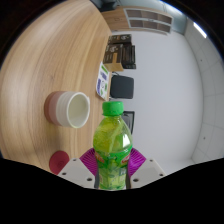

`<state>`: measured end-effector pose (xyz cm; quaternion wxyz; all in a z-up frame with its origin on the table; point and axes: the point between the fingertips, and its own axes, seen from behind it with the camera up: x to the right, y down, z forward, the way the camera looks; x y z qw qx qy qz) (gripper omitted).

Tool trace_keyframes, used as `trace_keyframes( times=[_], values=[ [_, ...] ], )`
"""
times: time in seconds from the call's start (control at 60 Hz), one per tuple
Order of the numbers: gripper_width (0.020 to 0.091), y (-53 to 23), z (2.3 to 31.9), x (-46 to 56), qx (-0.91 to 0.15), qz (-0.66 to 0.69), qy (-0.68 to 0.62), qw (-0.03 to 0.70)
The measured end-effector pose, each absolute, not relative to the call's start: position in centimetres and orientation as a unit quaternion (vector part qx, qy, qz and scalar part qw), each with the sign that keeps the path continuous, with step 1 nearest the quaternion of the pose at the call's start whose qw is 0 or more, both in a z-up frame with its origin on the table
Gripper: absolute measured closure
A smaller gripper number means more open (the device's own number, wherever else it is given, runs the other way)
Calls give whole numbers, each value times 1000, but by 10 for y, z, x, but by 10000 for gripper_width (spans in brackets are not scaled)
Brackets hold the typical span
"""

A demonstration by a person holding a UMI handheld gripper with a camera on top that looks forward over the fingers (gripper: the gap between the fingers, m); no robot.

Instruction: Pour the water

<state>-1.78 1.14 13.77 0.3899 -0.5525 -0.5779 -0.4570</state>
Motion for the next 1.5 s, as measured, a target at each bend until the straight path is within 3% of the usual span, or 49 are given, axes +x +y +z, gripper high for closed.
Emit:
trace_keyframes(
  times=[0.15,0.267,0.533,0.8,0.933,1.133,1.217,1.267,1.5],
  values=[
    [730,1,163,-11,-641,-358,-474,487],
    [731,3,162,3,-721,-243,-368,535],
    [732,13,126,39,-798,-20,-138,586],
    [702,19,77,47,-797,31,-76,598],
    [696,15,85,51,-779,31,-59,623],
    [558,12,77,51,-791,31,-59,609],
    [369,-2,60,50,-818,38,-53,572],
    [297,-16,56,50,-828,41,-47,558],
    [293,-116,73,38,-860,9,-1,510]
  ],
)
